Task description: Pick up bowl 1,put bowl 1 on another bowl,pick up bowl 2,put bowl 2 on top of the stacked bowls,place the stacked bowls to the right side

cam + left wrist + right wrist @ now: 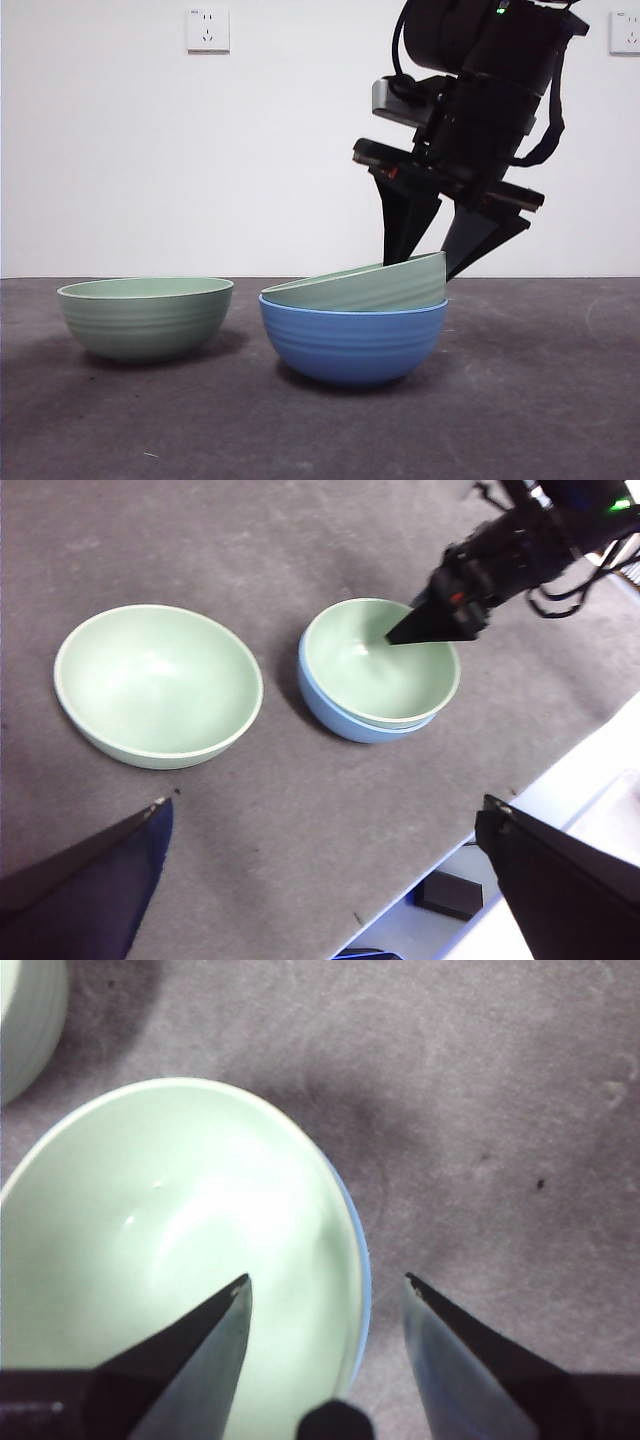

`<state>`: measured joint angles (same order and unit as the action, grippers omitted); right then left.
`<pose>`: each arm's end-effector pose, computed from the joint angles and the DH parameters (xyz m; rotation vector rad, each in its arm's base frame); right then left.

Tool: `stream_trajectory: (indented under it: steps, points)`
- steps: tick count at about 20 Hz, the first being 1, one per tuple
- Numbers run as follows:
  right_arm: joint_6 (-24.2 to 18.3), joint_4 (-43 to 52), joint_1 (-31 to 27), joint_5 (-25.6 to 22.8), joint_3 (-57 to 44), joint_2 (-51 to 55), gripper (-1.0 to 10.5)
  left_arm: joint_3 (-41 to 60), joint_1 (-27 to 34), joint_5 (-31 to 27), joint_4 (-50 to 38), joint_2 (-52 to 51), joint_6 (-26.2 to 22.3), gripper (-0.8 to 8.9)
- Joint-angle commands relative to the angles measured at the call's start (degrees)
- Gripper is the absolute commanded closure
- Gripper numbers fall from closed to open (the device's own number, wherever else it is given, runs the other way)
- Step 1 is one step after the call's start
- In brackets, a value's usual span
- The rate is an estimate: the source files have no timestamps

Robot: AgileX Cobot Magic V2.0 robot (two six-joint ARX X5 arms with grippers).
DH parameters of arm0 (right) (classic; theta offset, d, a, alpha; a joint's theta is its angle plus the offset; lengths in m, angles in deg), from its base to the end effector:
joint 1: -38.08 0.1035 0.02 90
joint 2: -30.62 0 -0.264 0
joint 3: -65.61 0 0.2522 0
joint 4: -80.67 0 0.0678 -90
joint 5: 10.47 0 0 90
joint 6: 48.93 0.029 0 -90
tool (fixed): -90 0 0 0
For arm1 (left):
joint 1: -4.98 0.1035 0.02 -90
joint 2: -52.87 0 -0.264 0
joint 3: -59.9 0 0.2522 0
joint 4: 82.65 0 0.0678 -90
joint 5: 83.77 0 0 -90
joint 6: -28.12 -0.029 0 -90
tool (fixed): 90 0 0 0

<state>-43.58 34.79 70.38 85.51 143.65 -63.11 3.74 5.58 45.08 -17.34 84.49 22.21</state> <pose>0.2739 0.1767 0.2138 -0.1674 1.0896 0.5504 0.0932 -0.0172 0.2876 -0.1490 0.6470 -0.6719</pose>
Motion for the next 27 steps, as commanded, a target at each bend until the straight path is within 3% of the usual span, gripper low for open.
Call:
stream_trajectory:
  steps: [1, 3, 7, 13, 17, 20, 25, 27]
  points:
    - [-0.26, 0.11, 0.11, 0.02, 0.04, 3.52, 7.0, -0.11, 0.07, -1.2, -1.81, 2.56, 0.13, 1.54]
    - [-0.26, -0.61, 0.09, -0.15, 0.04, 7.8, 7.0, -0.11, 0.07, -2.99, -4.81, 6.05, 0.46, 1.54]
    - [-0.24, -4.61, 0.09, -0.37, 0.04, 18.62, 7.0, -0.11, -0.13, -6.6, -15.58, 16.76, 6.45, 1.54]
    - [0.24, -11.08, 0.09, -0.39, 0.04, 32.44, 7.0, -0.15, -5.38, -15.58, -28.04, 36.33, 10.43, 1.54]
    - [0.85, -15.1, 0.09, -0.37, 0.04, 37.11, 7.0, -0.59, -8.35, -21.09, -35.78, 46.31, 13.53, 1.54]
    - [0.9, -17.2, 0.09, -0.37, 0.04, 38.34, 7.0, -3.34, -9.7, -24.37, -36.06, 51.28, 13.92, 1.69]
    - [1.25, -18.51, 0.09, -0.35, 0.04, 38.4, 7.0, -5.66, -10.75, -26.8, -35.01, 52.72, 14.56, 6.72]
    - [1.25, -18.51, 0.09, -0.35, 0.04, 38.42, 7.0, -5.66, -10.75, -26.8, -34.05, 52.89, 14.56, 7.2]
